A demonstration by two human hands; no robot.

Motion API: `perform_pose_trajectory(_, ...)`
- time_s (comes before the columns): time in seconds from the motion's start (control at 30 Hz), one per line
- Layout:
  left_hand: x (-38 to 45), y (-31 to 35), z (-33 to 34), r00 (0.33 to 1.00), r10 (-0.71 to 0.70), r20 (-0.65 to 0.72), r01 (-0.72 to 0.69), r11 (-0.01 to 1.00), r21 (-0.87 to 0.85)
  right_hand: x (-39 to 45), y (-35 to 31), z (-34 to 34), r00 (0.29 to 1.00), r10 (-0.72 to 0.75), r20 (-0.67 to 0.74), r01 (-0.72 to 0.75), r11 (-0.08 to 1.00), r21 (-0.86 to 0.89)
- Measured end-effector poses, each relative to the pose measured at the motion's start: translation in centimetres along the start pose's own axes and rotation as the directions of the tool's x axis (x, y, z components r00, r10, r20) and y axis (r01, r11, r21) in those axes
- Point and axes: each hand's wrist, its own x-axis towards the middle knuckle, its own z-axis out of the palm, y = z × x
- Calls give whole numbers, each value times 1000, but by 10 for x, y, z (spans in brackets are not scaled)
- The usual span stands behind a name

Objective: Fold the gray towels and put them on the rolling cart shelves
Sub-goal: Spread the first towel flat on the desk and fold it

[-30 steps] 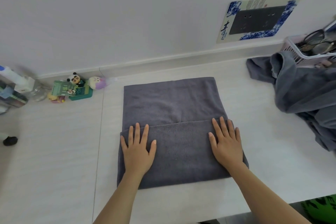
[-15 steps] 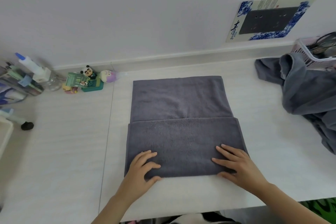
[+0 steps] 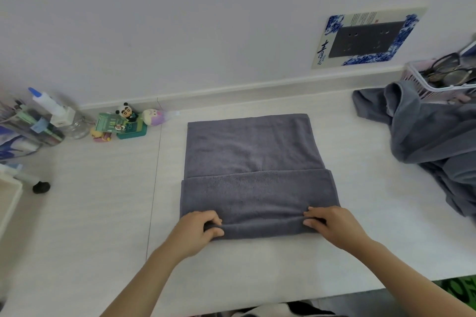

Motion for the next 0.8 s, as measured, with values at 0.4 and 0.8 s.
perform_pose_trajectory(0.4,31,46,-92,844,-59,533,84,996,-23,44,-19,-88,861,-7,508,-61,991,116)
perform_pose_trajectory(0.8,132,21,-124,942,-325,83,305,933,192,149,-8,-97,921,284,266,-294,956,-1)
